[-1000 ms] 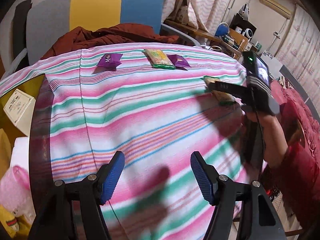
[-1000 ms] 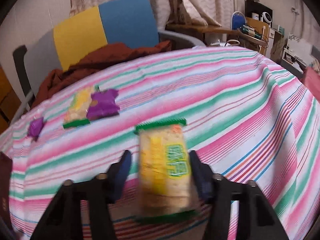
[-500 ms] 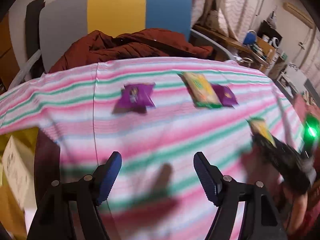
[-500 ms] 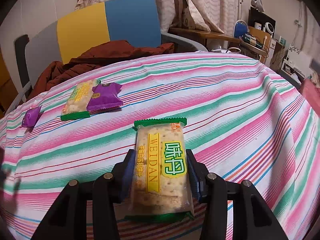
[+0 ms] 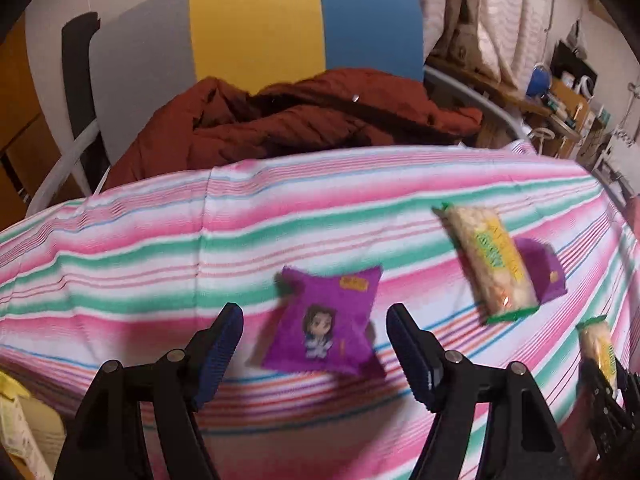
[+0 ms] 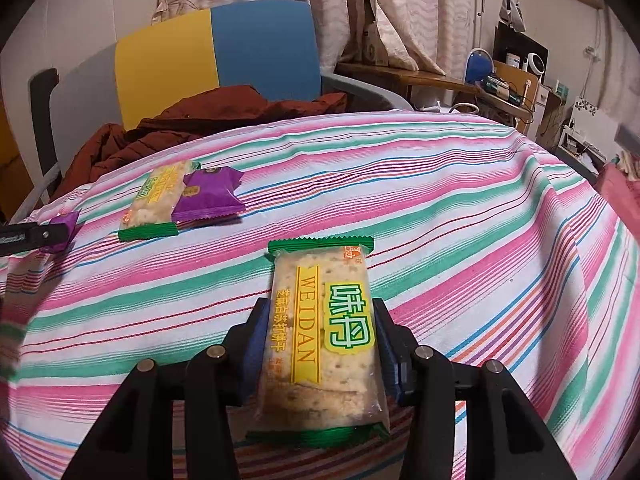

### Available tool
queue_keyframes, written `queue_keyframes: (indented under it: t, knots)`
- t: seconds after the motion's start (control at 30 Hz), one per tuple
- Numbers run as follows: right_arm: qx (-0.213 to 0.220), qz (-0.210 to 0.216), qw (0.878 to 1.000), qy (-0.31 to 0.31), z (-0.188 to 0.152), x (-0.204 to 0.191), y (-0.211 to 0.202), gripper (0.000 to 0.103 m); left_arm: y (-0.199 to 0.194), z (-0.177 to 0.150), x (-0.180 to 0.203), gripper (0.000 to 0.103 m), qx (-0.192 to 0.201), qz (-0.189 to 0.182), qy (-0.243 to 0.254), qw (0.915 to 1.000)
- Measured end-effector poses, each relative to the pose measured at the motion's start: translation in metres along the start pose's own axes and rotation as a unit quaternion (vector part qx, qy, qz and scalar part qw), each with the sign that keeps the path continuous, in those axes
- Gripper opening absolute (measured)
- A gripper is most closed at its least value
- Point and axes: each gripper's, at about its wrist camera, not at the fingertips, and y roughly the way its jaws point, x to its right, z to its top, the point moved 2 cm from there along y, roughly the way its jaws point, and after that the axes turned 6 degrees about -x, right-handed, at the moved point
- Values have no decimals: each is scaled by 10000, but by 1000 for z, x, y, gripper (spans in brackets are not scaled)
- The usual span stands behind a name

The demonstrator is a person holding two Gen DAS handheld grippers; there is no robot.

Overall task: Organize objects
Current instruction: 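Grasp a purple snack bag with the left gripper while the right gripper holds the cracker pack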

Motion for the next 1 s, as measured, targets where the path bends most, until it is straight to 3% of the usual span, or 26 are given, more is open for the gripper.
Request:
queue_keyframes:
  t: [0.03,0.1,0.53,1.0]
  knots:
    - [5,-6,10000,-3,0,0,0,50,0,0,1,70,74,-8,11,10000]
    - [15,-17,10000,-8,-1,-1,0,50,2,-2,4,47,167,3,-6,9999]
    - [32,-38,10000,-18,-1,-1,-1,50,-5,-29,11,43,530,37,97,9985]
    - [163,-208,9996,-105,0,-5,-5,49,-57,-81,31,43,1146,-241,424,9922]
